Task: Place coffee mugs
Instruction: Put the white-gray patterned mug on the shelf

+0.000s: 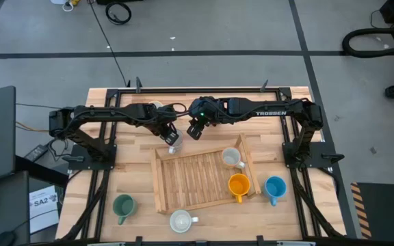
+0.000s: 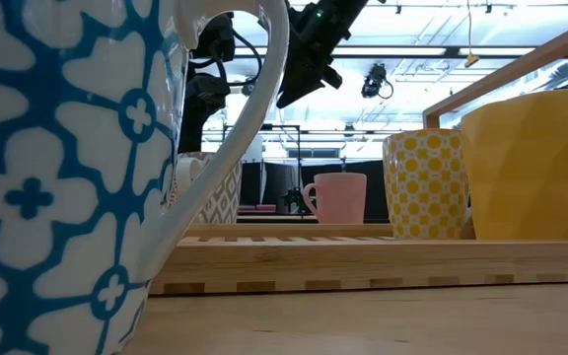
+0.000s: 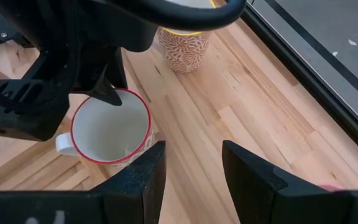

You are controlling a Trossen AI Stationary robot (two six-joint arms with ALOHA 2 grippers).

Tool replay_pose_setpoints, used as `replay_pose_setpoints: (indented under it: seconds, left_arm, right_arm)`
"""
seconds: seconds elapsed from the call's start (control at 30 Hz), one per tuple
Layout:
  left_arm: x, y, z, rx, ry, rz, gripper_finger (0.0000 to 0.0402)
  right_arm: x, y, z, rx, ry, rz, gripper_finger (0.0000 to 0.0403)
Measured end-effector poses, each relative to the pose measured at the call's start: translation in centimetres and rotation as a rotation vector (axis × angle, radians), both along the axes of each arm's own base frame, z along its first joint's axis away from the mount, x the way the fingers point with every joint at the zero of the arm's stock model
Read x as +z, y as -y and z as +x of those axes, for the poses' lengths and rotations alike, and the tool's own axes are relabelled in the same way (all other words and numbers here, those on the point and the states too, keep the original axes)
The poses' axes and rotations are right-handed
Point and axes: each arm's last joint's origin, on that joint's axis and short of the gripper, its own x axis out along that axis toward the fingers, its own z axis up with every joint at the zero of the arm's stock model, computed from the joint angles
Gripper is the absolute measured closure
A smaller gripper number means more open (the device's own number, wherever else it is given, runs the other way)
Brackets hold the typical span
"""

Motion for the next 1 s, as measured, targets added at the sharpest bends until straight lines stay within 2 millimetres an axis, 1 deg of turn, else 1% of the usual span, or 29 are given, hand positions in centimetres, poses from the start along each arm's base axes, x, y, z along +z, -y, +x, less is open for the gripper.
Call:
replay_pose_setpoints:
  seconds: [0.23, 0.47, 0.7, 0.87, 1.0]
  left_arm:
    - [0.0, 0.0, 0.0, -0.026, -0.004, 0.01, 0.0271]
    - [0.9, 0.1, -0.5, -0.033, 0.026, 0.022, 0.0269]
    - [3.8, 0.5, -2.2, -0.052, 0.129, 0.061, 0.0269]
    - [6.2, 1.1, -4.4, -0.085, 0.193, 0.098, 0.0269]
    - [7.9, 1.6, -6.4, -0.115, 0.241, 0.133, 0.0269]
  right_arm:
    - [0.0, -0.2, 0.0, 0.04, 0.005, 0.044, 0.0241]
    - [0.1, -0.2, 0.2, 0.018, 0.038, 0.08, 0.0241]
    - [0.6, -0.2, 0.7, 0.067, 0.115, 0.121, 0.0241]
    - [1.0, -0.2, 1.1, 0.098, 0.179, 0.135, 0.0241]
    - [1.1, 0.3, 1.3, 0.09, 0.2, 0.13, 0.0241]
